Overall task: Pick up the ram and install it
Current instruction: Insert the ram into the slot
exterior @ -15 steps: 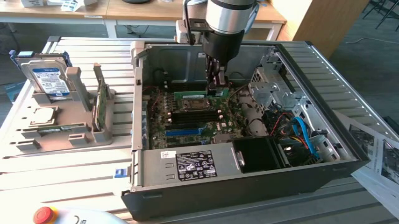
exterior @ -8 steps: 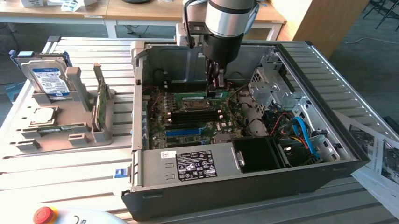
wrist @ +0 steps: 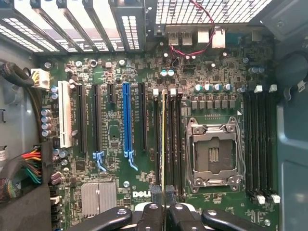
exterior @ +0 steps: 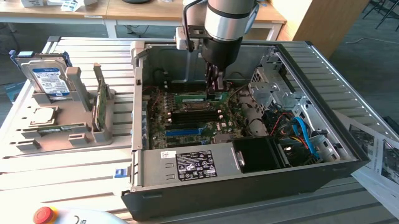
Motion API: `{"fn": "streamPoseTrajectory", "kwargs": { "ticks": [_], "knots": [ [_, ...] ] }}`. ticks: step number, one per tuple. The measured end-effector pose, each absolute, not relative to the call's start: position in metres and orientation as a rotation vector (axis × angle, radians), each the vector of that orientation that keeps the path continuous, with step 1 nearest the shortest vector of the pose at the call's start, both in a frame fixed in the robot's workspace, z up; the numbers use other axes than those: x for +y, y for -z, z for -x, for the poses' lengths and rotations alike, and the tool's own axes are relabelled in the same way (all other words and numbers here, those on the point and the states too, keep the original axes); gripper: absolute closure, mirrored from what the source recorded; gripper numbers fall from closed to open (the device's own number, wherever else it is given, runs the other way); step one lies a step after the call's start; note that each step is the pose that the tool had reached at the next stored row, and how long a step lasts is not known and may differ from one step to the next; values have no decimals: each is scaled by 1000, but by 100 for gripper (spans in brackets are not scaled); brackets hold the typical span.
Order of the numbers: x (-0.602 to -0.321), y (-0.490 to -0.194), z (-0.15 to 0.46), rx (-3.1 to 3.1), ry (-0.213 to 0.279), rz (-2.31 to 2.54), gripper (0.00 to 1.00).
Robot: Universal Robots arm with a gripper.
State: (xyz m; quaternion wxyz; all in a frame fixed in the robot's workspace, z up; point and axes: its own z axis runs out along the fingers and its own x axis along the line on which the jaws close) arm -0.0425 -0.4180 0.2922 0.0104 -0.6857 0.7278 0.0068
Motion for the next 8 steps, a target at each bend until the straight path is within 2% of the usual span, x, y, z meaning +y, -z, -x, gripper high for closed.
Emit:
{"fn": "streamPoseTrajectory", "kwargs": {
  "ticks": [8],
  "knots": [
    [-418,-285,43,2276,-21,2135,88]
  ]
}}
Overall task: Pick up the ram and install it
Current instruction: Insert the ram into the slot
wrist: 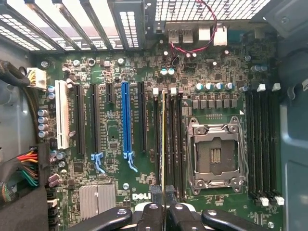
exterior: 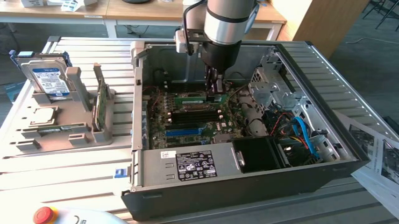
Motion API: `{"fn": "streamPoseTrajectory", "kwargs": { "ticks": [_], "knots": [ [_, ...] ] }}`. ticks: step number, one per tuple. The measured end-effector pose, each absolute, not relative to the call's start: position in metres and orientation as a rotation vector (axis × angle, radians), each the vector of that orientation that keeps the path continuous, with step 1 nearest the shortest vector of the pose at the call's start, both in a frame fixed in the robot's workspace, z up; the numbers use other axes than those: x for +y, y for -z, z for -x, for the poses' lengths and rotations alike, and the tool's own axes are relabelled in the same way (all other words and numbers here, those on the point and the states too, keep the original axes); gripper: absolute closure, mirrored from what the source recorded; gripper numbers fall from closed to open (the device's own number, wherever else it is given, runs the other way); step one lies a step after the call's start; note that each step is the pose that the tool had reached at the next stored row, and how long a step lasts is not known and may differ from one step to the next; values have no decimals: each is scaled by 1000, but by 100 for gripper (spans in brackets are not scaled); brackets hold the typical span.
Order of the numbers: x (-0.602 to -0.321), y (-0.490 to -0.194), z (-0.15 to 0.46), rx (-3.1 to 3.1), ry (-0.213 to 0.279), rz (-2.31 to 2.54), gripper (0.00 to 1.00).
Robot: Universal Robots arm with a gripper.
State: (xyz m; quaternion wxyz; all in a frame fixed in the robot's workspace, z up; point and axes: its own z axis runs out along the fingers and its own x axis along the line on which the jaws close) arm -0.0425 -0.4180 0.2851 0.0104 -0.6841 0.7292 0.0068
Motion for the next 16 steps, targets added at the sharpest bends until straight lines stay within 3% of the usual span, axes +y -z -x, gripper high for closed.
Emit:
{"fn": "streamPoseTrajectory", "kwargs": {
  "ticks": [16],
  "knots": [
    [-418,-272,43,2277,-21,2134,88]
  ]
}}
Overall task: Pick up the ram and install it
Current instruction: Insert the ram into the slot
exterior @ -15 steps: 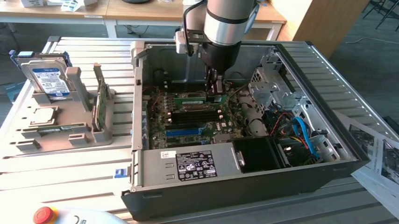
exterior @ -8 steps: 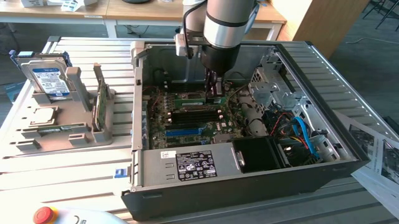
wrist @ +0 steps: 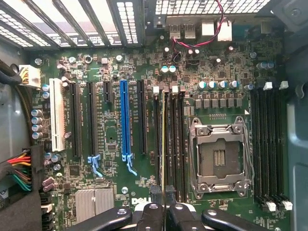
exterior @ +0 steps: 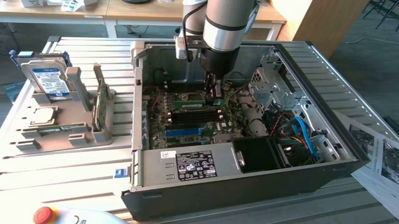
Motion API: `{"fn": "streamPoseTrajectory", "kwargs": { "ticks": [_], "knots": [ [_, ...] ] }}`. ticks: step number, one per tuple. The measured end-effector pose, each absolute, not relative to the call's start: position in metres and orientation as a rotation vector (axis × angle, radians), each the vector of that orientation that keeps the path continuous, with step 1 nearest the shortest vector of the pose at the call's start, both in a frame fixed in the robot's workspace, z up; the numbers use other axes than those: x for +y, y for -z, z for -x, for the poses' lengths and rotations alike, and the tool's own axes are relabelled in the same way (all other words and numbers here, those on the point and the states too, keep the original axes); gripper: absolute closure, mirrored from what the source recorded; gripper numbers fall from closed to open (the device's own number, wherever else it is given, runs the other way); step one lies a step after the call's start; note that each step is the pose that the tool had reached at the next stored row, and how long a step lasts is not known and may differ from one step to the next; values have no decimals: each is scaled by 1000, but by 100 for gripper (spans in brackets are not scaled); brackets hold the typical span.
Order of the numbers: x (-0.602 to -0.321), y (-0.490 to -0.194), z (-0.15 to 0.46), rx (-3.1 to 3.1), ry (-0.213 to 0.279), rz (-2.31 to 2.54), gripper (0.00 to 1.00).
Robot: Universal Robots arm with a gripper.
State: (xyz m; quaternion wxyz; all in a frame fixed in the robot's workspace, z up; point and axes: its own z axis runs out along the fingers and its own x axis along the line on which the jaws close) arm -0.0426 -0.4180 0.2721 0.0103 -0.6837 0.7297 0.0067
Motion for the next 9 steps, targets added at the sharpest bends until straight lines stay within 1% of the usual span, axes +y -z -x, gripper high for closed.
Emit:
{"fn": "streamPoseTrajectory", "kwargs": {
  "ticks": [9],
  "knots": [
    [-418,-272,43,2265,-21,2147,88]
  ]
}}
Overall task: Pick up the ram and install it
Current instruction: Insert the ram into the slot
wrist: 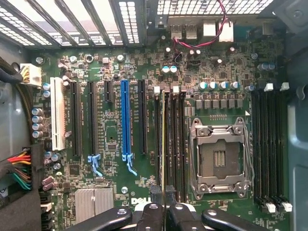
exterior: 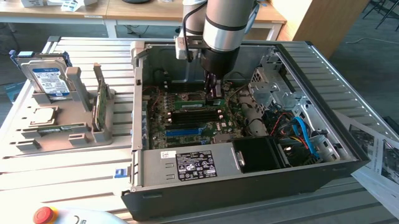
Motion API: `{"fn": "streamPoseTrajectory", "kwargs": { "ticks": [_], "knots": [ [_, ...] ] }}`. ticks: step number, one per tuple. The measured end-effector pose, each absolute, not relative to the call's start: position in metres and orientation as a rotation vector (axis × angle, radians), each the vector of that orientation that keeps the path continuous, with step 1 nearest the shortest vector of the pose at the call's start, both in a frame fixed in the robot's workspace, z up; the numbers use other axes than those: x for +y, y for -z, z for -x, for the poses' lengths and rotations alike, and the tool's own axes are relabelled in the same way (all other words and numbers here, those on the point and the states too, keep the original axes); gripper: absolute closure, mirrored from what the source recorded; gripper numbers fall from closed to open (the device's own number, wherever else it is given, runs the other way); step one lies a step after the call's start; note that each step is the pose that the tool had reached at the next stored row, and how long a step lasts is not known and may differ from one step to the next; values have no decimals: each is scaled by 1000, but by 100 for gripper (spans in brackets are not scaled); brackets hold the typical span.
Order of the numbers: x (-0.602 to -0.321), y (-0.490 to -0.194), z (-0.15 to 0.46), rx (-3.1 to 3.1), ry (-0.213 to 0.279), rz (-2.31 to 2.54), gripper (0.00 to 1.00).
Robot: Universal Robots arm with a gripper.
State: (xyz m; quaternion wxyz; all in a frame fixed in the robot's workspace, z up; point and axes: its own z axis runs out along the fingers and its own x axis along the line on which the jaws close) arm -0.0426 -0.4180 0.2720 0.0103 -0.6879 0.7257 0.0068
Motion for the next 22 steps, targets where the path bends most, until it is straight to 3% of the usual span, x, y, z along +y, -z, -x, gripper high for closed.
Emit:
{"fn": "streamPoseTrajectory", "kwargs": {
  "ticks": [22],
  "knots": [
    [-418,-254,43,2257,-21,2155,88]
  ]
}}
